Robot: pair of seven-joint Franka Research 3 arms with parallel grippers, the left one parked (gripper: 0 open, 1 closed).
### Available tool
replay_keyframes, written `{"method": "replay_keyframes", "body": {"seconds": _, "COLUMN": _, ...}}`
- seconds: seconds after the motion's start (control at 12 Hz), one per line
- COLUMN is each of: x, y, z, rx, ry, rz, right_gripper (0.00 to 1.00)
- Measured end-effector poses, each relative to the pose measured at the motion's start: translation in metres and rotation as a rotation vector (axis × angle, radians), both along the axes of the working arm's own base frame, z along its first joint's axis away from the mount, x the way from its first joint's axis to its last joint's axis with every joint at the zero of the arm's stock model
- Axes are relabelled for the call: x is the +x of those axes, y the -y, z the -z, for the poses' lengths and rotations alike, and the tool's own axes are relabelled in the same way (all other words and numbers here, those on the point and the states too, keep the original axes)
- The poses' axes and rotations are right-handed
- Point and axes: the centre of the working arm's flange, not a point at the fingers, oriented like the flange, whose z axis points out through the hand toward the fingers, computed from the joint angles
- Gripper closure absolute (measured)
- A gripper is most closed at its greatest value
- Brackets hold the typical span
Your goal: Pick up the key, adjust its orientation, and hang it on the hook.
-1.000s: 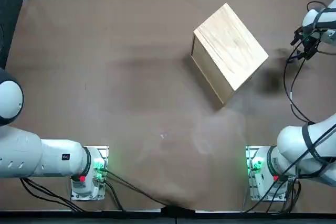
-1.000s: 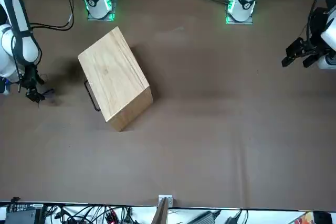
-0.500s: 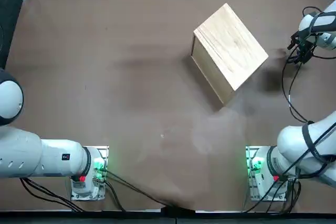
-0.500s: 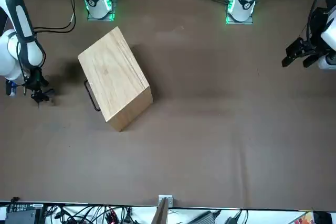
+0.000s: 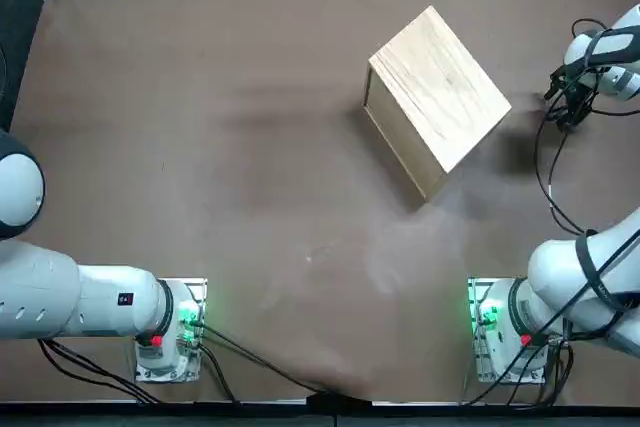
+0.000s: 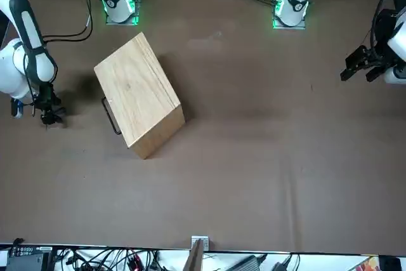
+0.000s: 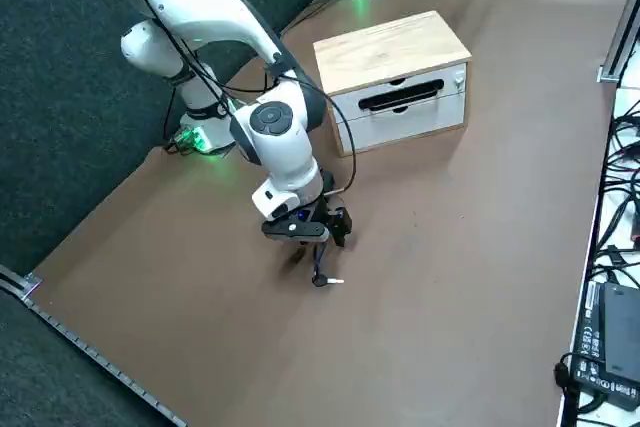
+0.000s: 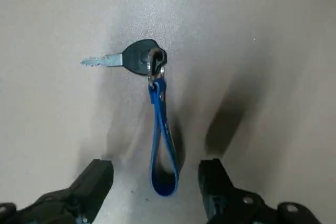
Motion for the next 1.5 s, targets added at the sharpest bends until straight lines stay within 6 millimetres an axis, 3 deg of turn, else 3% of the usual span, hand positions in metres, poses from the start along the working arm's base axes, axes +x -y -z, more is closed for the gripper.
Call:
{"method": "replay_keyframes", "body": {"seconds": 0.33, "x": -0.0006, "y": -0.0001, "z": 0.0031, "rx": 0.002, "ry": -0.003, "rz": 0.002, "right_gripper": 0.02}}
{"method": "replay_keyframes", "body": {"seconds": 0.75, "x": -0.0008, "y": -0.0002, "z": 0.004, "rx": 0.003, "ry": -0.004, "rz": 0.004, "right_gripper": 0.15}}
{"method": "replay_keyframes", "body": {"seconds": 0.83, "x": -0.0008, "y": -0.0001, "z": 0.004, "rx": 0.003, "ry": -0.004, "rz": 0.004, "right_gripper": 0.23}}
{"method": "replay_keyframes", "body": {"seconds": 1.0, "x": -0.0008, "y": -0.0002, "z": 0.004, "rx": 0.003, "ry": -0.004, "rz": 0.004, "right_gripper": 0.29}}
{"method": "replay_keyframes", "body": {"seconds": 1.17, "x": -0.0008, "y": -0.0001, "z": 0.0039, "rx": 0.003, "ry": -0.004, "rz": 0.004, "right_gripper": 0.56}}
{"method": "replay_keyframes", "body": {"seconds": 1.33, "x": -0.0006, "y": -0.0002, "z": 0.0037, "rx": 0.002, "ry": -0.004, "rz": 0.004, "right_gripper": 0.59}}
{"method": "replay_keyframes", "body": {"seconds": 1.42, "x": 0.0007, "y": -0.0006, "z": 0.002, "rx": 0.001, "ry": 0.0, "rz": 0.002, "right_gripper": 0.74}}
{"method": "replay_keyframes", "body": {"seconds": 1.5, "x": 0.0013, "y": -0.0014, "z": 0.0019, "rx": 0.002, "ry": 0.0, "rz": 0.001, "right_gripper": 0.76}}
